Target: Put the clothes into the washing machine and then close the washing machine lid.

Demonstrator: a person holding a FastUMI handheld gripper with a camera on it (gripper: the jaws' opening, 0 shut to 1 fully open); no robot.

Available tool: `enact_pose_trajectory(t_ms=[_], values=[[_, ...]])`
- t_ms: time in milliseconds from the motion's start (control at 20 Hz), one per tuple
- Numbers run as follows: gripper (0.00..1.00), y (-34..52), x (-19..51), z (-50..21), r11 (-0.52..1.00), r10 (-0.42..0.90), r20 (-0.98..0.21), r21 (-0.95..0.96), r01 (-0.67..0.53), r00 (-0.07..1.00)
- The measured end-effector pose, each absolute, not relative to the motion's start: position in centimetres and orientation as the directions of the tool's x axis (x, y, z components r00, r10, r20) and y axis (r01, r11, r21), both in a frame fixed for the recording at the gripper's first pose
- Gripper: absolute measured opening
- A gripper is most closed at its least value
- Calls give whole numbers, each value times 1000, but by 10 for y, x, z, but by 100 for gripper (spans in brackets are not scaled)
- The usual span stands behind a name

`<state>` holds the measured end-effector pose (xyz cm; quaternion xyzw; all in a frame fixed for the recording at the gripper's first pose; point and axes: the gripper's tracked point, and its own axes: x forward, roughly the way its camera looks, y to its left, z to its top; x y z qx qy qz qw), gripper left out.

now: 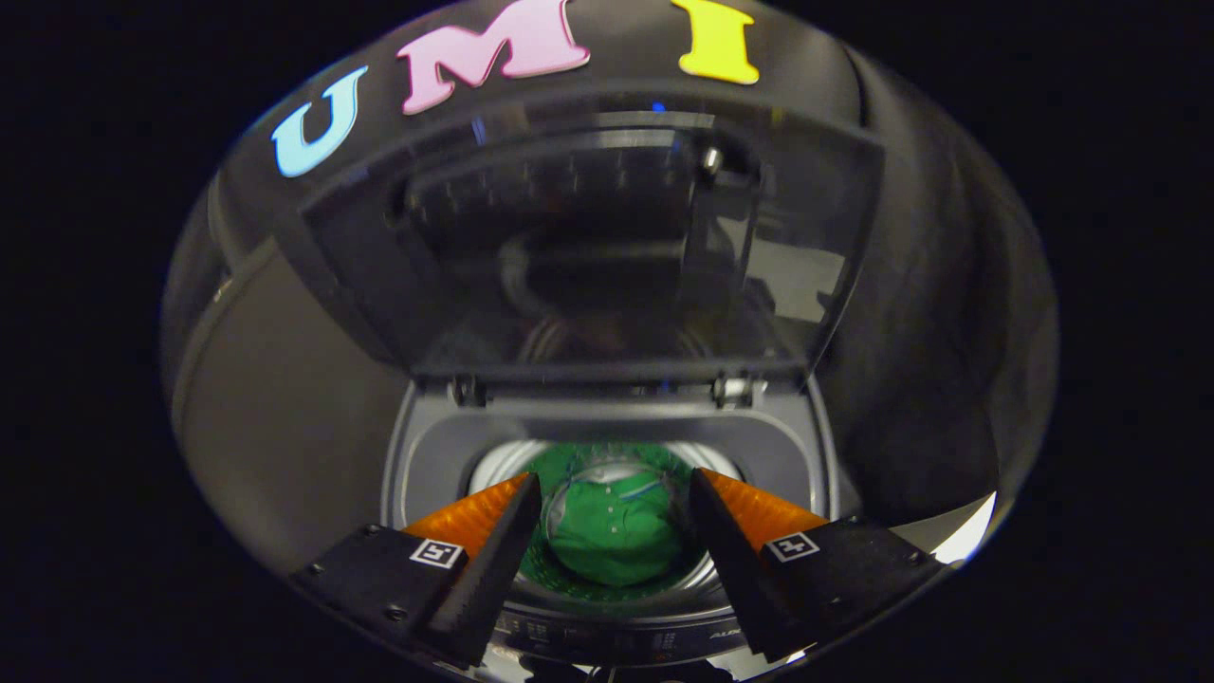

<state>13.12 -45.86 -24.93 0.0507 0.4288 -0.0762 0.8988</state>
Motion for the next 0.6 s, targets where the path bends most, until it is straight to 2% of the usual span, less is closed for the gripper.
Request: enact_pose_trajectory(t_ms=[150, 300, 400, 500, 600], values=[[99, -454, 169, -182, 980, -78, -671, 85, 182, 737], [99, -463, 213, -121, 985, -133, -482, 31, 169, 866], [99, -462, 252, -97, 991, -129, -416, -22, 132, 900], [99, -458, 292, -95, 993, -119, -399, -24, 119, 909], [98, -466, 298, -134, 992, -121, -552, -36, 121, 825]])
